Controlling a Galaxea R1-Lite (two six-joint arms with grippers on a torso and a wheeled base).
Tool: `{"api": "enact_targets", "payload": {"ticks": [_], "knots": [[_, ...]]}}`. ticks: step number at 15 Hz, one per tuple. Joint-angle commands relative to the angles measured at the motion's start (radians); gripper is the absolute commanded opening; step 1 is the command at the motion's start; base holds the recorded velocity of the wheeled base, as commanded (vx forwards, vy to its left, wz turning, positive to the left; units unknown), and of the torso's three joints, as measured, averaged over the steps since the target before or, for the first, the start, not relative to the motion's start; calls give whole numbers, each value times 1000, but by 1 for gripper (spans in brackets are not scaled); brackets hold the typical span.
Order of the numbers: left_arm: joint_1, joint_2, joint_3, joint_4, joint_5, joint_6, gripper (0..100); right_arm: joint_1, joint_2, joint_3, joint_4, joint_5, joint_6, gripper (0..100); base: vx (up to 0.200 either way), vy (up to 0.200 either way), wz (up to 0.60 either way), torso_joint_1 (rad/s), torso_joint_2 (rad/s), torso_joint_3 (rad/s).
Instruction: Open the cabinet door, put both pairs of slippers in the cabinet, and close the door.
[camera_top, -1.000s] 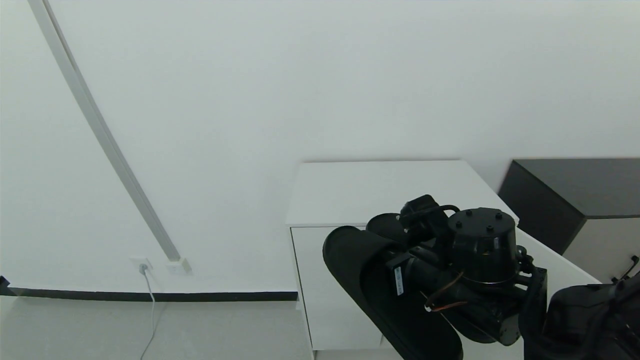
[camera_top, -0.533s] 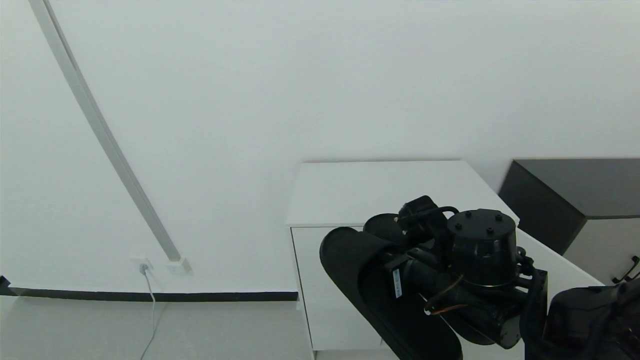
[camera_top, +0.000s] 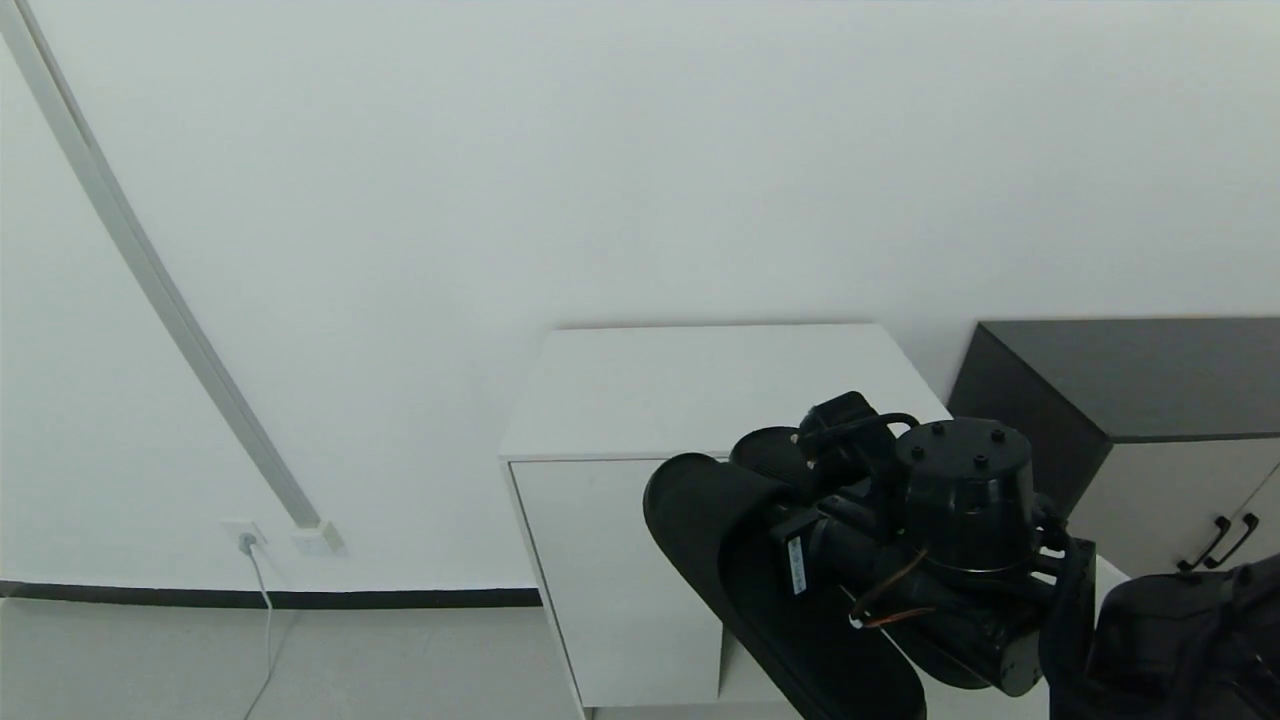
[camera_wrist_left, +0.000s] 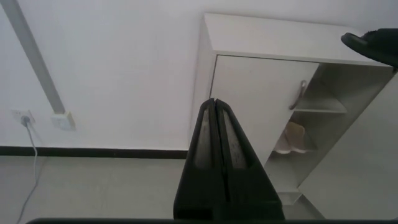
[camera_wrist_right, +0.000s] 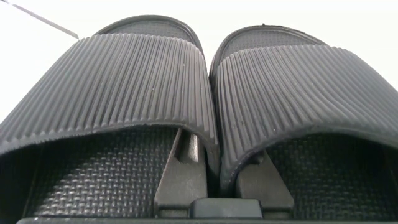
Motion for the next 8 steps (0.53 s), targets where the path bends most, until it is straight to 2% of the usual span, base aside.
{"api": "enact_targets", "payload": {"ticks": [1,8], "knots": [[0,0,0,0,0,0,0,2,1,1,-1,0,-1,0,0,-200,0,2,2,2],[0,0,0,-1,0,0,0,2,1,1,-1,0,1,0,0,-200,0,2,1,0]]}}
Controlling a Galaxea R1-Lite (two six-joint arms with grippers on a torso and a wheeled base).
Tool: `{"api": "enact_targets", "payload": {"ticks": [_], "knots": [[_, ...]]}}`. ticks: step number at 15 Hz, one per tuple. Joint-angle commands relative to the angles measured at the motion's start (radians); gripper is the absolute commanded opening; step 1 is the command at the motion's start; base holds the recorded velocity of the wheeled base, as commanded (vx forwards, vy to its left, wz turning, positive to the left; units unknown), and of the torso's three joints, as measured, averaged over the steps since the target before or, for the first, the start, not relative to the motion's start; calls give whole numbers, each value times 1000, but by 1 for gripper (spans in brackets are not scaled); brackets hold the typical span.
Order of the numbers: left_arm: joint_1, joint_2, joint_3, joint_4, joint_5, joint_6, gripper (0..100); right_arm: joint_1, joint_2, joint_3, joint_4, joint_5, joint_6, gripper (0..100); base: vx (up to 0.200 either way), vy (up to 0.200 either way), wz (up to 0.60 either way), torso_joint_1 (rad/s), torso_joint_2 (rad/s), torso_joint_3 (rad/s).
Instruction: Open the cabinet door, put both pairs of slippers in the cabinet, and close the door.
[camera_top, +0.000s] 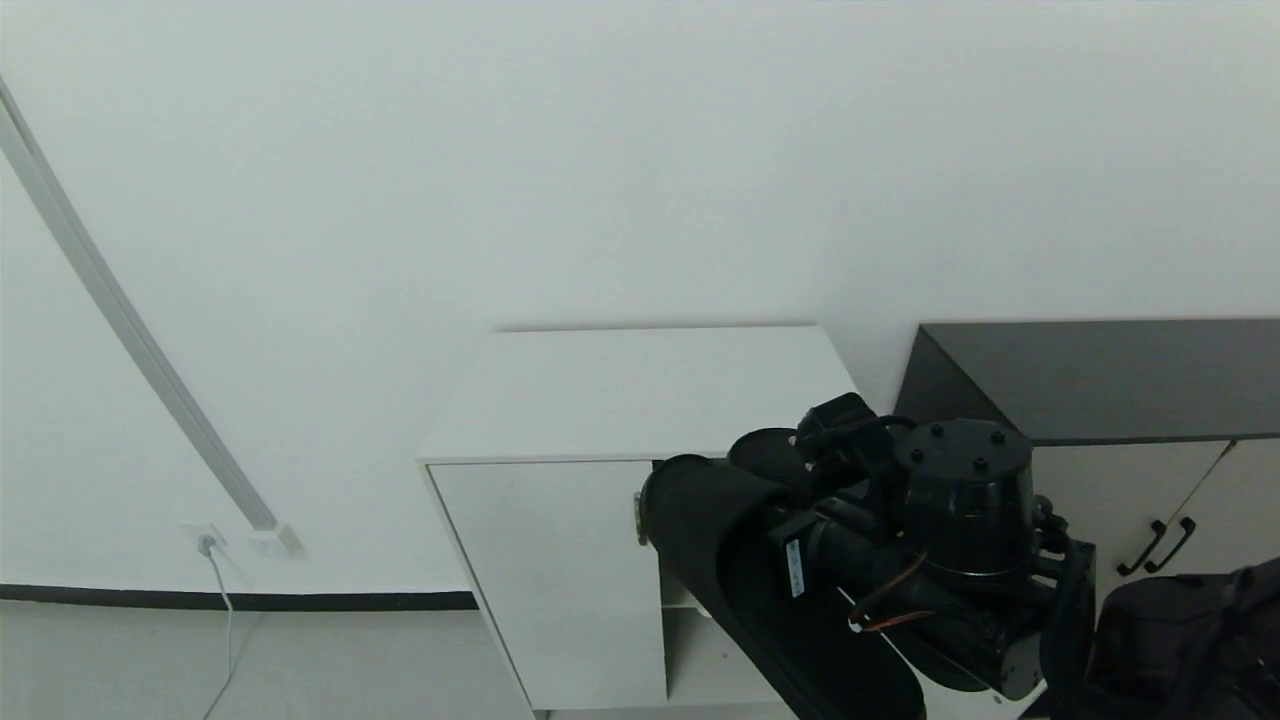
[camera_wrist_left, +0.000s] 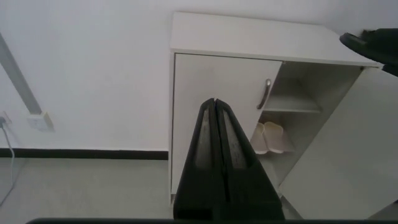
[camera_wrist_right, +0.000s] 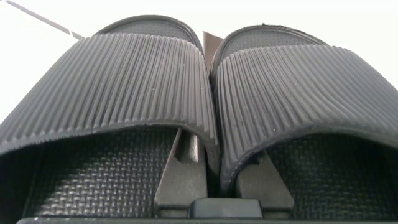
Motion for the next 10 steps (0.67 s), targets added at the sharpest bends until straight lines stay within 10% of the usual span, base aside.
{"api": "enact_targets", "payload": {"ticks": [1,10], "knots": [[0,0,0,0,1,0,0,0,1,1,0,0,0,0,0,-200,0,2,12,7],[2,1,0,0,1,0,0,1,0,13,-1,1,-9,0,0,0,0,0,0,0]]}}
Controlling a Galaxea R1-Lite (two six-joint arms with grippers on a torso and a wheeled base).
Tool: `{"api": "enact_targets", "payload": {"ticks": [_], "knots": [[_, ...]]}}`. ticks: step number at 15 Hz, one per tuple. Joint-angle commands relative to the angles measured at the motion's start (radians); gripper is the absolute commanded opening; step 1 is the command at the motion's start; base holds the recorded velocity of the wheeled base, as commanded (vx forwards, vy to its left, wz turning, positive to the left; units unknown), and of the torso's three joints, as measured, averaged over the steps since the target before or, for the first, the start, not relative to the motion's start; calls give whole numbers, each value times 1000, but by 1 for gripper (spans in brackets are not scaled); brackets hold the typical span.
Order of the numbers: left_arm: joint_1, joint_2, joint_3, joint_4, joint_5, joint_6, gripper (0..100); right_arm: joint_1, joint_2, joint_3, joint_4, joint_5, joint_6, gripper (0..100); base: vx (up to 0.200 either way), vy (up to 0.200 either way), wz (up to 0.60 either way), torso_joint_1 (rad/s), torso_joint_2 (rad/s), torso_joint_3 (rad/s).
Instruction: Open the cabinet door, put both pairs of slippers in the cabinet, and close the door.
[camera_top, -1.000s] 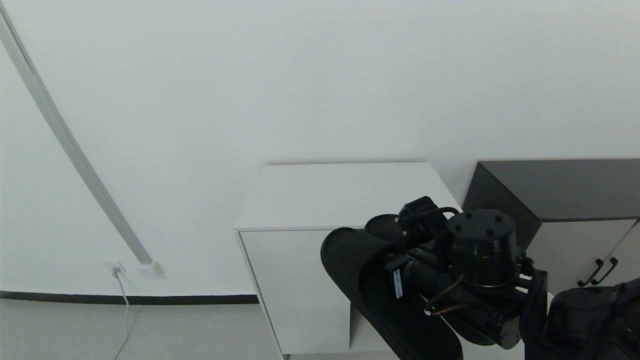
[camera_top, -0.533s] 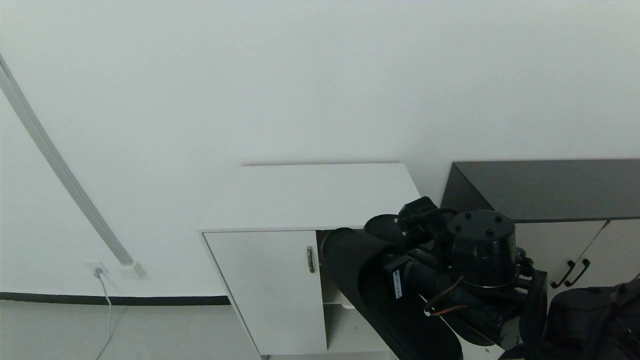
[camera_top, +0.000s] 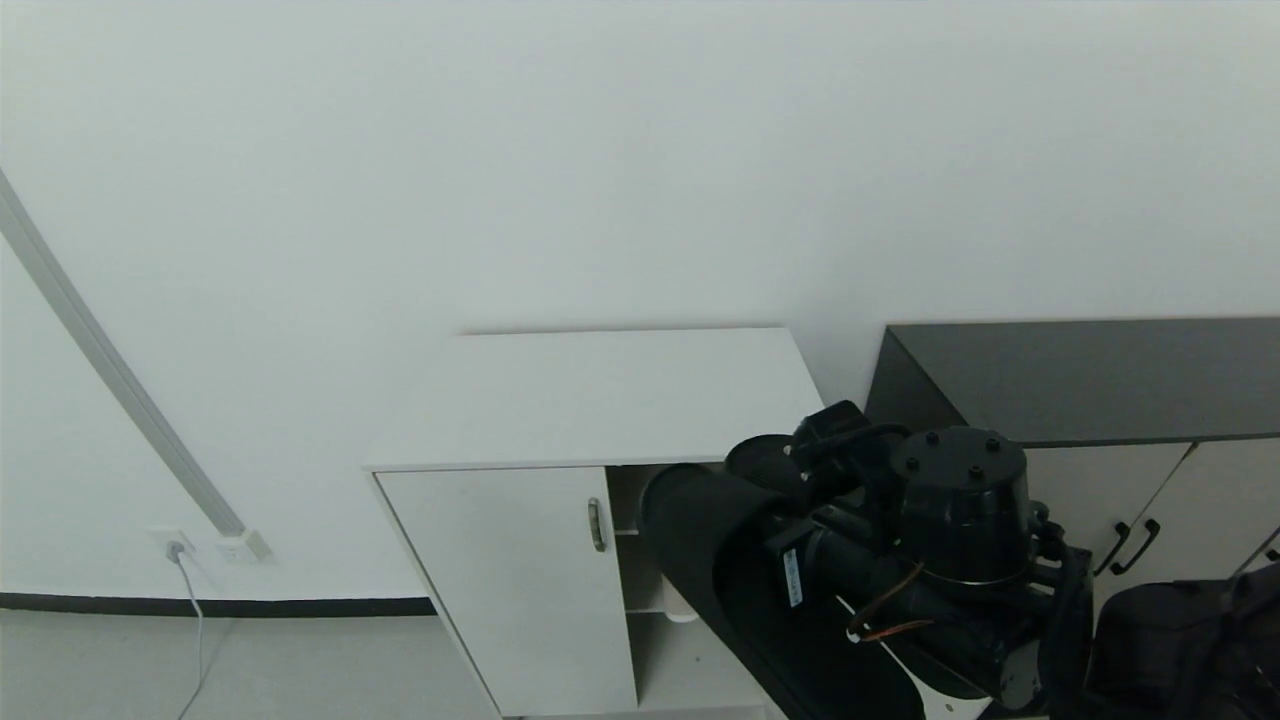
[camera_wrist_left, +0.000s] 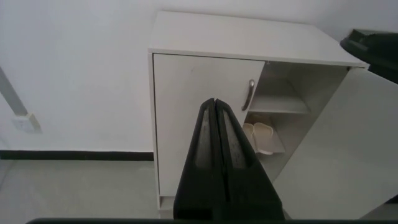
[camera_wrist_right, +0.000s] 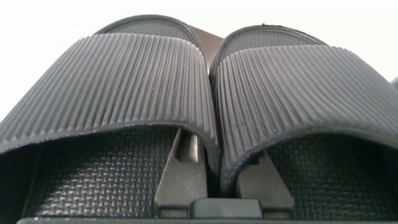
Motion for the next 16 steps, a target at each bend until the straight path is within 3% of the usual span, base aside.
{"api": "enact_targets", "payload": {"ticks": [1,5,16], "knots": [[0,1,0,0,0,0,0,-2,0,7,-12,0,-13,0,0,0,0,0,0,0],[2,0,0,0,0,0,0,-1,10,37,-79,6,-34,0,0,0,0,0,0,0],[0,1,0,1,0,1,0,13,38,40,-96,4,-36,0,0,0,0,-29,65,35]]}}
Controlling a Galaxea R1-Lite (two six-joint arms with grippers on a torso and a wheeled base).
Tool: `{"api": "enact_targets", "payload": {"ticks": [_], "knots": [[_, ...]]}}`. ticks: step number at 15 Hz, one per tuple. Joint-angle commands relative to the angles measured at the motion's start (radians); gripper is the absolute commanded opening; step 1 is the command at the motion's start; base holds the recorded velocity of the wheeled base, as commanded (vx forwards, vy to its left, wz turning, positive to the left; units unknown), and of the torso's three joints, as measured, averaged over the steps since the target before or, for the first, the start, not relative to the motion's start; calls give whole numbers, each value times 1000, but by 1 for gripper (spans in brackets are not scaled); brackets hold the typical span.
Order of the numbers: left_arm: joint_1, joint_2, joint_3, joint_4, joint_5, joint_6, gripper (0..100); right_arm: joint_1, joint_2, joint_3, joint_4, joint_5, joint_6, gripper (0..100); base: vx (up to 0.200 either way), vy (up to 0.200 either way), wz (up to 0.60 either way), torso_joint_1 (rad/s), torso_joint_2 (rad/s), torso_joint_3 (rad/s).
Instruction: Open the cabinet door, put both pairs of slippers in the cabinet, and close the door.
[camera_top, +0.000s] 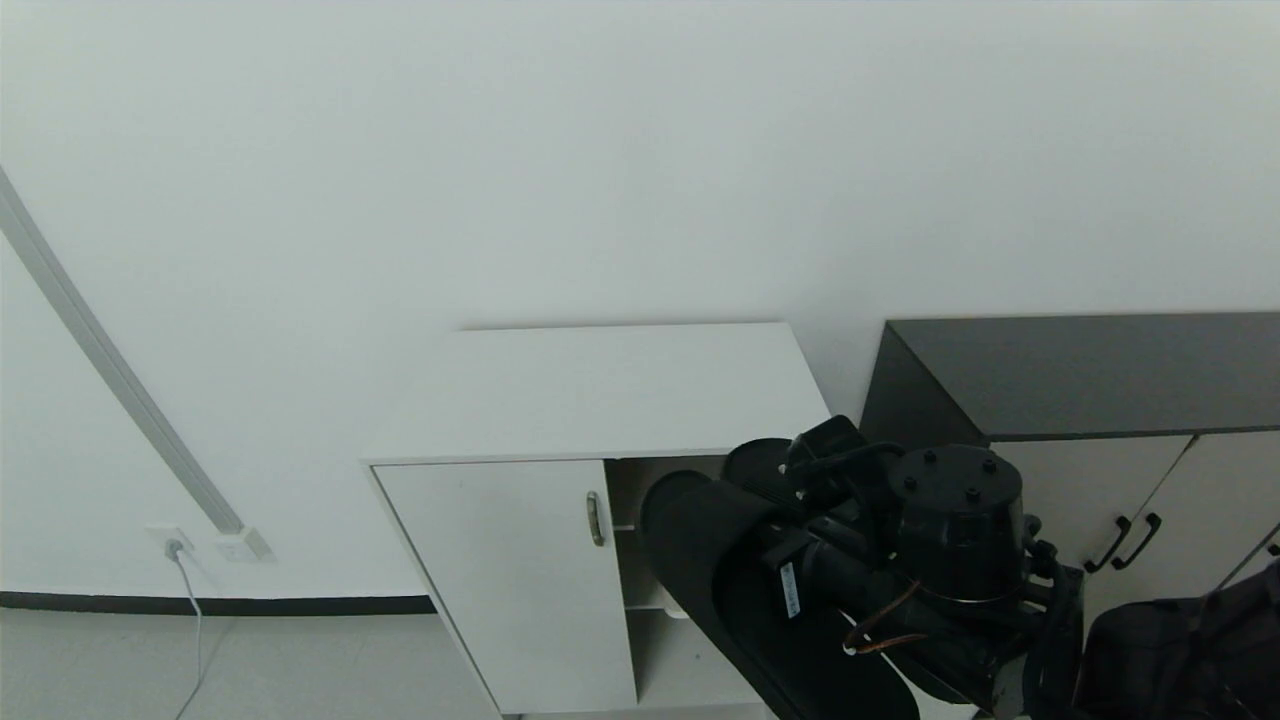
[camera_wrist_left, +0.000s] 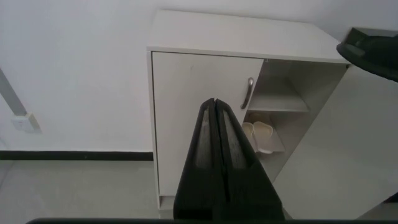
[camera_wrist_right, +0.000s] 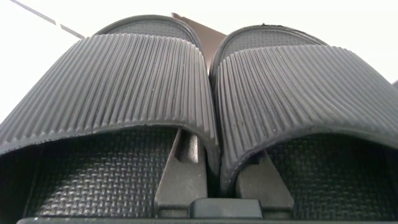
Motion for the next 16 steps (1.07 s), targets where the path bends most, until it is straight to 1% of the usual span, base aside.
{"api": "enact_targets", "payload": {"ticks": [1,9,12,16], "knots": [[1,1,0,-2,0,0,0,11,3,2,-9,0,0,0,0,0,0,-154,354,188],[0,1,0,-2,0,-2,0,24,7,19,-12,-5,2,0,0,0,0,-162,373,206],[0,1,0,0,0,-2,0,32,21,37,-72,-5,-1,0,0,0,0,-219,523,294],[0,0,0,-2,0,-2,0,34,24,39,-81,-5,0,0,0,0,0,-227,549,320]]}}
